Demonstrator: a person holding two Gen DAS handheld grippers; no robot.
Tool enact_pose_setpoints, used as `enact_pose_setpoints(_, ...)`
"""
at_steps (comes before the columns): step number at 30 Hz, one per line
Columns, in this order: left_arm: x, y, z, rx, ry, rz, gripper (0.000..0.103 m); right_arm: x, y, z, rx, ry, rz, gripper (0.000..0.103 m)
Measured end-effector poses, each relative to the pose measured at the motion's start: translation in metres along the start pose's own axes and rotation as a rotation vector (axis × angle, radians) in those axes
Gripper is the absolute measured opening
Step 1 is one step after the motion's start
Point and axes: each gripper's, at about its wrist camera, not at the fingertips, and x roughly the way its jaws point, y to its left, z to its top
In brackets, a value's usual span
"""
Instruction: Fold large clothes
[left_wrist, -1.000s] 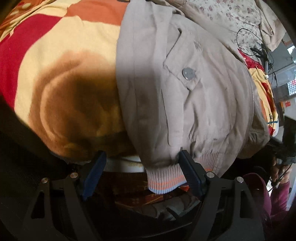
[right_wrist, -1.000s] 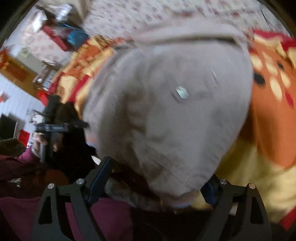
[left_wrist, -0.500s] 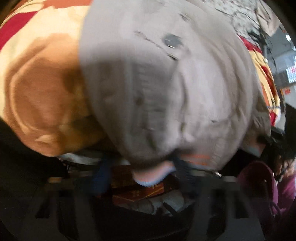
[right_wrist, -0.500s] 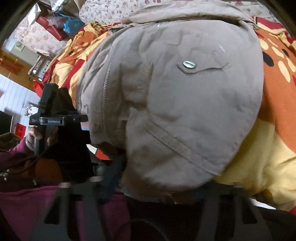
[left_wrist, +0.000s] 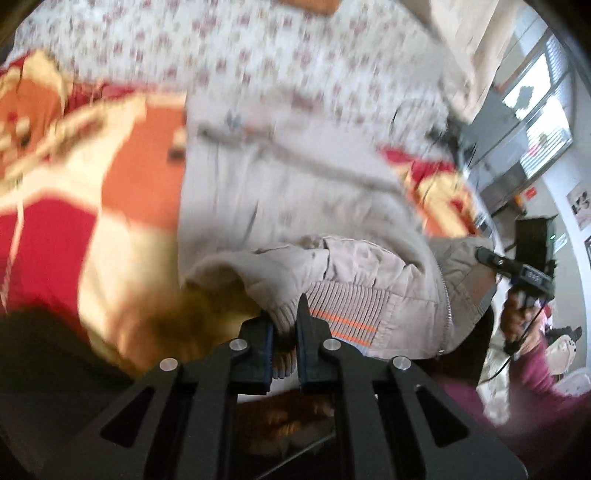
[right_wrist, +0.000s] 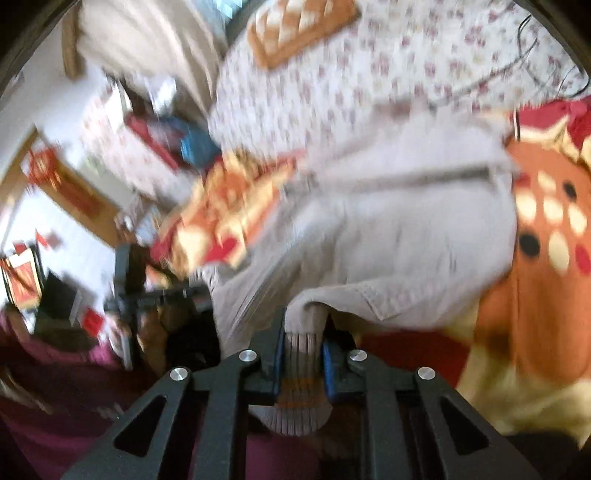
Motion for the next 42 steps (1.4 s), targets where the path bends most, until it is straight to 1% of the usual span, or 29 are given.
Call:
enact_pose_setpoints(2, -0.004, 0.003, 0.032, -0.004, -0.066, -0.014, 0.007, -0.005, -0.005, 0.024, 0.024, -0.088, 0.028, 0.015)
enact_pose_setpoints(4, 0.000, 0.014, 0.059, -0.020, -0.111, -0.026, 0.007, -0.012, -0.017, 0.048, 0.043, -0.165, 0.019, 0.014)
enact_pose_setpoints(6, 0.014, 0.014, 0.089, -0.023, -0.151, -0.010, 0.007, -0.012, -0.037, 0.080, 0.100, -0.252, 0.020, 0.014)
enact_pose_setpoints(7, 0.024, 0.017, 0.106, -0.029, -0.157, -0.002, 0.007, -0.009, -0.045, 0.091, 0.116, -0.273, 0.016, 0.014)
enact_pose_setpoints(9, 0.049, 0.027, 0.138, -0.066, -0.164, 0.017, 0.007, 0.001, -0.070, 0.122, 0.169, -0.313, -0.031, 0.014)
enact_pose_setpoints(12, 0.086, 0.043, 0.172, -0.105, -0.148, 0.034, 0.007, 0.022, -0.105, 0.161, 0.230, -0.317, -0.078, 0.013)
enact_pose_setpoints(14, 0.116, 0.053, 0.194, -0.132, -0.140, 0.068, 0.007, 0.043, -0.133, 0.187, 0.269, -0.300, -0.122, 0.013)
enact_pose_setpoints(17, 0.145, 0.063, 0.215, -0.156, -0.113, 0.082, 0.008, 0.061, -0.168, 0.207, 0.321, -0.283, -0.143, 0.013)
enact_pose_setpoints(18, 0.154, 0.067, 0.221, -0.157, -0.110, 0.081, 0.011, 0.069, -0.180, 0.213, 0.339, -0.278, -0.152, 0.013)
enact_pose_setpoints(19, 0.162, 0.071, 0.227, -0.156, -0.106, 0.081, 0.015, 0.078, -0.192, 0.218, 0.359, -0.281, -0.192, 0.015)
enact_pose_setpoints(20, 0.166, 0.075, 0.231, -0.163, -0.105, 0.083, 0.020, 0.083, -0.202, 0.221, 0.376, -0.281, -0.214, 0.023)
enact_pose_setpoints(21, 0.168, 0.079, 0.236, -0.174, -0.101, 0.089, 0.038, 0.088, -0.211, 0.224, 0.399, -0.275, -0.232, 0.032)
enact_pose_setpoints(22, 0.168, 0.084, 0.240, -0.190, -0.103, 0.089, 0.049, 0.091, -0.218, 0.226, 0.415, -0.266, -0.245, 0.039)
enact_pose_setpoints(23, 0.164, 0.089, 0.242, -0.208, -0.112, 0.087, 0.066, 0.089, -0.219, 0.227, 0.413, -0.281, -0.261, 0.052)
enact_pose_setpoints(24, 0.158, 0.093, 0.243, -0.225, -0.120, 0.090, 0.074, 0.081, -0.217, 0.227, 0.404, -0.311, -0.288, 0.058)
enact_pose_setpoints(26, 0.143, 0.098, 0.238, -0.244, -0.138, 0.109, 0.080, 0.059, -0.205, 0.224, 0.370, -0.379, -0.311, 0.063)
enact_pose_setpoints(27, 0.140, 0.097, 0.235, -0.239, -0.133, 0.137, 0.080, 0.051, -0.199, 0.222, 0.351, -0.391, -0.301, 0.063)
enact_pose_setpoints(28, 0.137, 0.095, 0.230, -0.224, -0.124, 0.178, 0.080, 0.047, -0.187, 0.219, 0.303, -0.372, -0.291, 0.063)
enact_pose_setpoints(30, 0.136, 0.090, 0.217, -0.198, -0.107, 0.221, 0.080, 0.058, -0.166, 0.219, 0.197, -0.296, -0.320, 0.063)
enact_pose_setpoints(31, 0.141, 0.088, 0.208, -0.188, -0.082, 0.241, 0.080, 0.075, -0.153, 0.218, 0.119, -0.234, -0.369, 0.063)
enact_pose_setpoints(33, 0.155, 0.086, 0.194, -0.168, -0.038, 0.266, 0.080, 0.107, -0.146, 0.218, 0.044, -0.136, -0.434, 0.063)
enact_pose_setpoints(34, 0.167, 0.086, 0.188, -0.148, -0.001, 0.302, 0.080, 0.135, -0.151, 0.218, 0.030, -0.058, -0.474, 0.062)
enact_pose_setpoints(35, 0.181, 0.087, 0.183, -0.129, 0.031, 0.340, 0.080, 0.153, -0.159, 0.218, 0.033, -0.011, -0.499, 0.061)
enact_pose_setpoints(36, 0.189, 0.088, 0.181, -0.113, 0.043, 0.365, 0.081, 0.171, -0.171, 0.218, 0.038, 0.039, -0.535, 0.061)
enact_pose_setpoints(37, 0.196, 0.090, 0.180, -0.092, 0.045, 0.384, 0.081, 0.189, -0.184, 0.218, 0.027, 0.065, -0.607, 0.060)
enact_pose_setpoints(39, 0.196, 0.096, 0.181, -0.100, 0.038, 0.390, 0.082, 0.195, -0.189, 0.222, 0.014, 0.044, -0.677, 0.057)
enact_pose_setpoints(40, 0.192, 0.100, 0.183, -0.122, 0.035, 0.385, 0.082, 0.190, -0.186, 0.224, 0.037, 0.014, -0.676, 0.058)
enact_pose_setpoints(41, 0.185, 0.103, 0.186, -0.140, 0.021, 0.374, 0.082, 0.182, -0.181, 0.225, 0.075, -0.019, -0.648, 0.063)
enact_pose_setpoints(42, 0.180, 0.105, 0.188, -0.148, 0.003, 0.367, 0.082, 0.174, -0.172, 0.225, 0.096, -0.042, -0.602, 0.063)
